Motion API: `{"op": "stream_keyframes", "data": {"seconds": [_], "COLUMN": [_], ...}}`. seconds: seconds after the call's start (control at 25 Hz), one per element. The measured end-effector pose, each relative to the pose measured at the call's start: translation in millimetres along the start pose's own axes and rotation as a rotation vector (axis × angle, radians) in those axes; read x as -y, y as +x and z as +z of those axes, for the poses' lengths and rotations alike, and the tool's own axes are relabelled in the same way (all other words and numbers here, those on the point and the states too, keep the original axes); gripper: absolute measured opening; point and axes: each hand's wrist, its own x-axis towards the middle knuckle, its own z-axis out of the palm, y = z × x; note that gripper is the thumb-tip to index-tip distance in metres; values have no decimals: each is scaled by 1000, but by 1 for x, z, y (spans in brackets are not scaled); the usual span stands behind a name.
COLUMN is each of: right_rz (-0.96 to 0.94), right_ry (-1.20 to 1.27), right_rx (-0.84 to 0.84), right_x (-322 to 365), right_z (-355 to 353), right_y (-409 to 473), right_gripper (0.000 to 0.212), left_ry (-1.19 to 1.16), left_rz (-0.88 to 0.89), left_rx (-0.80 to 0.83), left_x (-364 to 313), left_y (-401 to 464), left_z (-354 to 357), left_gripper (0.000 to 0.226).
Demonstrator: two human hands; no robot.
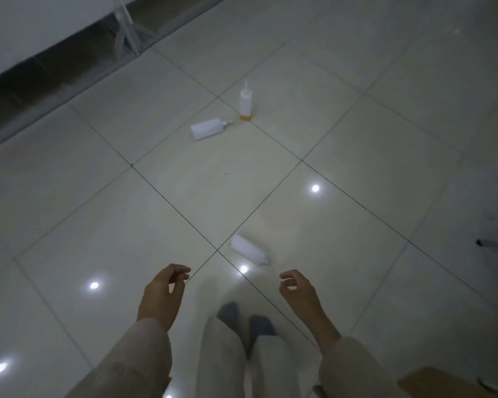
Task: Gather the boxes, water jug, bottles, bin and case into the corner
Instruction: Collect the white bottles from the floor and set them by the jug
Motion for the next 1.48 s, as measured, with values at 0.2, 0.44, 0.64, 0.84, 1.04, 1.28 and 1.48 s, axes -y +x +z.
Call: {"op": "stream_keyframes", "data": {"seconds": [0.2, 0.44, 0.64, 0.84, 1.04, 1.28, 1.48], "right_rz": [-74, -74, -21, -240, -749, -1055, -993], "right_ry": [-167, -697, -931, -935, -937, -875, -818], "right_rx": [-13, 33, 2, 122, -4, 29, -89], "right_x": [-49, -119, -151, -73, 73, 220, 289], "right_z": [65, 164, 182, 150, 118, 86, 48], "right_y": [179, 325, 358, 329, 281, 247, 283], "right_gripper": [32, 76, 81, 73, 80, 88, 78], "left_ry": [82, 104, 195, 335, 729, 748, 667], "left_rz": [106, 147, 218, 230, 430, 420, 263], "left_rx": [73, 66, 103, 152, 94, -11, -34], "left_x": [70, 157, 191, 156, 71, -26, -87], "left_y": [130, 241, 265, 255, 250, 284, 352], "left_z": [96, 183, 195, 163, 104, 25, -12], "left_gripper": [28, 20, 20, 31, 91, 84, 77]}}
